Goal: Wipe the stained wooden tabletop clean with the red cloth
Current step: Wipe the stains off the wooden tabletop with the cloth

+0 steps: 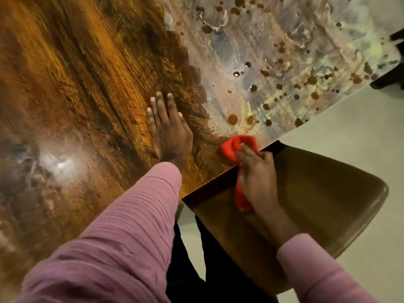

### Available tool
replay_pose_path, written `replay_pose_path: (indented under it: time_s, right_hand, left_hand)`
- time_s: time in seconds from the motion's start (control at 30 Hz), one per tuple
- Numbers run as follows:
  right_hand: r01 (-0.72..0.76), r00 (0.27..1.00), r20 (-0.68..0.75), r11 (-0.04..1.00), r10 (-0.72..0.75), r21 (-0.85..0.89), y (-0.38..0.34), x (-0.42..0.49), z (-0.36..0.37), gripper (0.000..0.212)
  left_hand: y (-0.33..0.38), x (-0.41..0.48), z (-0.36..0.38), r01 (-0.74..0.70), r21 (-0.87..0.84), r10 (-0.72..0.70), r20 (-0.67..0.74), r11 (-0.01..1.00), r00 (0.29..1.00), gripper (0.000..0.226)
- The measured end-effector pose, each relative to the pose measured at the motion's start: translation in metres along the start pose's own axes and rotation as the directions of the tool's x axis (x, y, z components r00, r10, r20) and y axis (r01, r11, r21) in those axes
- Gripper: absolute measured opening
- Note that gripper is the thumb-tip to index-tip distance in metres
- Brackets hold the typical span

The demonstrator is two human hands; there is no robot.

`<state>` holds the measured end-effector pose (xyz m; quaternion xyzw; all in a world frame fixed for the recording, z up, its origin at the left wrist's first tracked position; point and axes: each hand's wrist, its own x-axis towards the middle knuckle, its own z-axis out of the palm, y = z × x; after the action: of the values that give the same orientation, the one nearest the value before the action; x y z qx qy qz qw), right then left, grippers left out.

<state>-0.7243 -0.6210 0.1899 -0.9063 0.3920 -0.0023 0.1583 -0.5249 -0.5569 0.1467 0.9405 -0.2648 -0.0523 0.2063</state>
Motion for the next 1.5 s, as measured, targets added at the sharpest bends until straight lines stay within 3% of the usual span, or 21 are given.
replay_pose_path:
  time_s: [0.13,0.23,0.3,0.33,0.4,0.5,0.6,0.63,0.7,0.77,0.83,0.93,1.0,1.07,1.1,1.17,1.23,1.3,1.37,1.43,1.5]
  right_hand:
    - [-0.113,0.993,-0.018,0.993,0.114,0.025,0.005,0.015,0.0,0.047]
    - [0.081,0.987,0.129,0.992,-0.094,0.101,-0.017,-0.012,0.007,0.052]
    - [0.268,0.941,0.18,0.955,-0.287,0.123,-0.009,-0.016,0.004,0.054]
    - [0.303,0.929,0.189,0.947,-0.318,0.106,0.001,-0.008,-0.002,0.055]
    - [0.193,0.965,0.171,0.981,-0.196,0.039,0.026,0.019,-0.012,0.053]
    - [-0.101,0.993,0.066,0.994,0.098,0.042,0.056,0.069,-0.024,0.05]
    - [-0.187,0.981,-0.029,0.975,0.192,0.122,0.031,0.077,-0.019,0.049]
    - [-0.155,0.988,-0.008,0.978,0.157,0.139,0.017,0.067,-0.015,0.05]
    - [0.081,0.994,0.061,0.987,-0.09,0.139,-0.007,0.038,-0.005,0.052]
    - [0.349,0.922,0.131,0.929,-0.364,0.125,-0.007,0.021,0.001,0.05]
    - [0.413,0.898,0.125,0.906,-0.423,0.098,0.01,0.036,-0.004,0.049]
    - [0.131,0.99,0.03,0.983,-0.135,0.125,0.029,0.078,-0.014,0.043]
    - [-0.079,0.995,-0.047,0.976,0.09,0.204,0.028,0.104,-0.012,0.04]
    - [-0.169,0.978,-0.081,0.959,0.191,0.23,0.009,0.11,-0.007,0.041]
    - [-0.14,0.983,-0.083,0.962,0.164,0.236,-0.003,0.106,-0.006,0.041]
    - [0.086,0.996,-0.043,0.977,-0.08,0.195,-0.018,0.093,-0.001,0.042]
    - [0.381,0.92,0.042,0.915,-0.389,0.13,-0.014,0.084,0.003,0.042]
    - [0.514,0.851,0.074,0.853,-0.52,0.089,0.001,0.099,-0.002,0.041]
    - [0.395,0.917,0.034,0.917,-0.398,0.06,0.014,0.121,-0.007,0.04]
    - [0.118,0.992,-0.053,0.983,-0.112,0.142,0.018,0.145,-0.01,0.037]
    - [-0.061,0.99,-0.111,0.97,0.09,0.236,0.006,0.156,-0.007,0.037]
  left_hand:
    - [0.0,-0.001,0.007,0.009,0.041,-0.007,-0.037,0.999,0.999,0.053]
    - [0.002,0.0,0.008,0.004,0.077,-0.002,-0.029,0.997,1.0,0.053]
    - [0.001,0.0,0.008,0.012,0.082,-0.01,-0.023,0.997,1.0,0.054]
    - [0.001,0.0,0.008,0.016,0.084,-0.014,-0.026,0.996,1.0,0.054]
    - [0.001,0.0,0.01,0.022,0.09,-0.02,-0.028,0.996,0.999,0.054]
    - [0.001,0.0,0.011,0.022,0.113,-0.019,-0.028,0.993,0.999,0.054]
    - [0.001,0.001,0.013,0.024,0.111,-0.021,-0.032,0.994,0.999,0.054]
    - [0.001,0.001,0.013,0.034,0.111,-0.031,-0.032,0.993,0.999,0.054]
    - [0.002,0.001,0.013,0.044,0.125,-0.039,-0.038,0.991,0.999,0.055]
    - [0.001,0.001,0.013,0.043,0.127,-0.04,-0.031,0.991,0.999,0.055]
    - [0.0,0.001,0.014,0.039,0.126,-0.035,-0.039,0.991,0.999,0.055]
    - [0.0,0.001,0.013,0.042,0.127,-0.037,-0.041,0.991,0.998,0.055]
    - [0.001,0.001,0.013,0.037,0.123,-0.033,-0.036,0.992,0.999,0.055]
    - [0.002,0.0,0.011,0.034,0.117,-0.031,-0.027,0.992,0.999,0.055]
    - [0.002,0.0,0.01,0.037,0.117,-0.034,-0.023,0.992,0.999,0.055]
    - [0.003,0.0,0.009,0.045,0.117,-0.043,-0.018,0.992,0.999,0.055]
    - [0.005,0.0,0.009,0.053,0.111,-0.053,-0.007,0.992,0.999,0.055]
    - [0.006,0.001,0.009,0.055,0.109,-0.055,-0.006,0.993,0.998,0.055]
    - [0.005,0.002,0.009,0.06,0.107,-0.059,-0.007,0.992,0.998,0.055]
    - [0.005,0.001,0.008,0.056,0.103,-0.057,-0.001,0.993,0.998,0.055]
    - [0.004,0.001,0.009,0.049,0.098,-0.05,0.0,0.994,0.999,0.055]
